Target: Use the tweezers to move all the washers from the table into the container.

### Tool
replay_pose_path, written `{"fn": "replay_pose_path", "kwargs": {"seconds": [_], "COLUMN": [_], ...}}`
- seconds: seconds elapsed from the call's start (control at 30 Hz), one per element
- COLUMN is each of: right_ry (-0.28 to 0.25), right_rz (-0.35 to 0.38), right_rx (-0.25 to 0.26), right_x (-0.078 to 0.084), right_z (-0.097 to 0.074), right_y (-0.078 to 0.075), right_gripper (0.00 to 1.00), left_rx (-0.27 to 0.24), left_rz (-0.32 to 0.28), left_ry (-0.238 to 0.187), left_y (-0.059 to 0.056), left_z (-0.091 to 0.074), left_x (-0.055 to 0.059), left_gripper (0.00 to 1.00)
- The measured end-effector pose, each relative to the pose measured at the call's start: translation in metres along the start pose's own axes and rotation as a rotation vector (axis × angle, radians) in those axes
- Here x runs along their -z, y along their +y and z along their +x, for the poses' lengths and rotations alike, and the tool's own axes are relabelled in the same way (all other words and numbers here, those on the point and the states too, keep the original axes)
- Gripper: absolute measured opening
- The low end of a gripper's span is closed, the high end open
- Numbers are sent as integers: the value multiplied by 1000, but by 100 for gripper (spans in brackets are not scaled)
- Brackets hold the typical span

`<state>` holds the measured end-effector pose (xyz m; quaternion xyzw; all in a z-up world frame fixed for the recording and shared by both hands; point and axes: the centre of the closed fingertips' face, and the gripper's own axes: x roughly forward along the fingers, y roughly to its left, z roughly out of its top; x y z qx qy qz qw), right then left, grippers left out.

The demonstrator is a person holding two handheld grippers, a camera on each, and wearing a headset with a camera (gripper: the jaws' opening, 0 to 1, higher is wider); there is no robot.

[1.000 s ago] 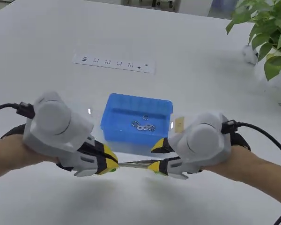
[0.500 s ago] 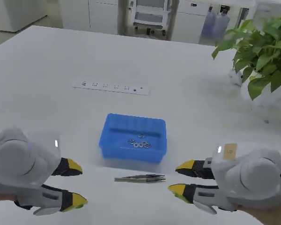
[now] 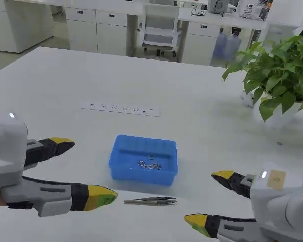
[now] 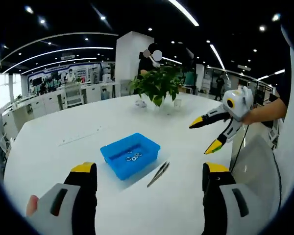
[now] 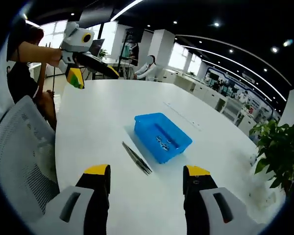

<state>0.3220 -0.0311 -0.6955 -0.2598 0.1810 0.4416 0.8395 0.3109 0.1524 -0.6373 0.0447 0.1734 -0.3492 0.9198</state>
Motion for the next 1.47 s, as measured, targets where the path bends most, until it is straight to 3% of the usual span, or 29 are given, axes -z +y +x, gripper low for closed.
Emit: {"fn": "replay_pose_path", "kwargs": {"seconds": [0.1, 0.2, 0.37, 0.4, 0.47, 0.53, 0.7, 0.77, 0.87, 0.9, 0.97, 1.0, 1.07, 1.13, 1.27, 1.37, 1.47], "right_ry": [24, 64, 93, 104, 109, 108, 117, 127, 120, 123, 140, 147, 155, 160, 180, 185, 189], "right_rz": [0, -1, -11, 4, -4, -31, -2, -11, 40, 44, 21, 14, 4, -5, -36, -29, -40], "right_rx": [13, 39, 54, 39, 44, 60, 62, 77, 85, 84, 85, 86, 81, 79, 83, 79, 80], "right_x": [6, 13, 20, 22, 22, 22, 23, 24, 23, 24, 27, 28, 29, 29, 32, 33, 34], "right_z": [-4, -9, -12, -13, -13, -14, -15, -17, -21, -21, -23, -23, -24, -25, -29, -34, -38], "right_y": [-3, -6, -8, -5, -5, -7, -7, -10, -13, -14, -13, -13, -11, -10, -9, -8, -9], "right_gripper": [71, 81, 91, 91, 91, 94, 99, 100, 100, 100, 100, 100, 100, 100, 100, 100, 100], "left_rx": [-18, -3, 10, 17, 12, -8, -1, -38, -53, -57, -54, -54, -36, -53, -35, -39, -44], "left_rz": [22, 66, 115, 137, 212, 276, 285, 279, 206, 201, 205, 209, 240, 243, 235, 269, 236], "left_ry": [22, 76, 121, 147, 241, 284, 291, 316, 297, 273, 264, 267, 328, 359, 358, 383, 376], "left_y": [1, -5, -10, -10, -4, 3, 9, 20, 23, 23, 21, 21, 22, 26, 20, 17, 14], "left_z": [-1, -1, -2, -4, -11, -17, -26, -31, -35, -36, -38, -39, -43, -45, -48, -51, -53], "left_x": [3, 12, 20, 24, 37, 41, 40, 43, 41, 37, 37, 38, 51, 58, 62, 68, 72], "left_gripper": [99, 99, 99, 99, 99, 99, 99, 99, 99, 99, 99, 99, 99, 98, 98, 98, 98]}}
